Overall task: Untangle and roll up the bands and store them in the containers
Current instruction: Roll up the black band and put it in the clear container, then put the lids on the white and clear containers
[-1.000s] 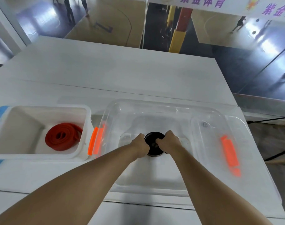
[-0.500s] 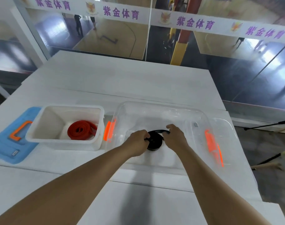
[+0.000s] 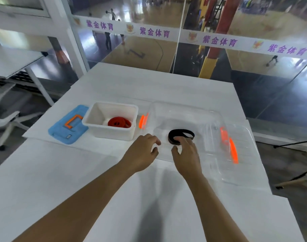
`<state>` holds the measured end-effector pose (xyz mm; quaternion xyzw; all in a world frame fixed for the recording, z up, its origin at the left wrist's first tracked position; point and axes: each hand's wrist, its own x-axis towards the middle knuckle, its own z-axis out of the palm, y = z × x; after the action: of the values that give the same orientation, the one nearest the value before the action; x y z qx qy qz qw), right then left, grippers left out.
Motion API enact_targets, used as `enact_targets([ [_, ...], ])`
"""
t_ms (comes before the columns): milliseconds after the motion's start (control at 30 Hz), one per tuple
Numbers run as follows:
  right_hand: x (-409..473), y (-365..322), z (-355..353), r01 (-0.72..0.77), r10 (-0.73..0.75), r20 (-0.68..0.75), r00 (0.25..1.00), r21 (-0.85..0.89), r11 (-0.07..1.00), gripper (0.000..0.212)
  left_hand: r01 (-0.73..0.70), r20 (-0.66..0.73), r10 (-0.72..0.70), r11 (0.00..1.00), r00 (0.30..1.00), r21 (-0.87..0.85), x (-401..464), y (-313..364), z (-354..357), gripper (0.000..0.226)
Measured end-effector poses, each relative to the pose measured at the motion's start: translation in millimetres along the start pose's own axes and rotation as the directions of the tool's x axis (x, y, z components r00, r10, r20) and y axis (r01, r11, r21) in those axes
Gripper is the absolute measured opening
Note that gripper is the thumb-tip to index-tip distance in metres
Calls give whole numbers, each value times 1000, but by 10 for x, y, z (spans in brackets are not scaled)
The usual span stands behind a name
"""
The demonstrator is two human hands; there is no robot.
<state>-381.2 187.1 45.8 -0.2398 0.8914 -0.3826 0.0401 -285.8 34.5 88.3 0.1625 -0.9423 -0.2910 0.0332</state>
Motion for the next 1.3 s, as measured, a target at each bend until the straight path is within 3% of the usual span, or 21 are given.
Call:
enact_targets([
  [333,-684,-527,494,145,-138,93,986,-82,986,38,81,-176,-34,961,984,263,-1063,-806,-228,27],
  [733,-735,-1568,1924,171,-141,235,962,-114,979,39,269,-251,-204,928,946,259,-1723,-2604,-681,24],
  [967,-633,-2047,2978,92,-47,335,941,-121,988,39,283,-206,-237,931,949,229,-1589,-3758,-905,22],
  [1300,-161,-1993,3973,54,1,409,913,-122,991,37,206,-181,-151,916,972,344,-616,-4875,-530,31],
])
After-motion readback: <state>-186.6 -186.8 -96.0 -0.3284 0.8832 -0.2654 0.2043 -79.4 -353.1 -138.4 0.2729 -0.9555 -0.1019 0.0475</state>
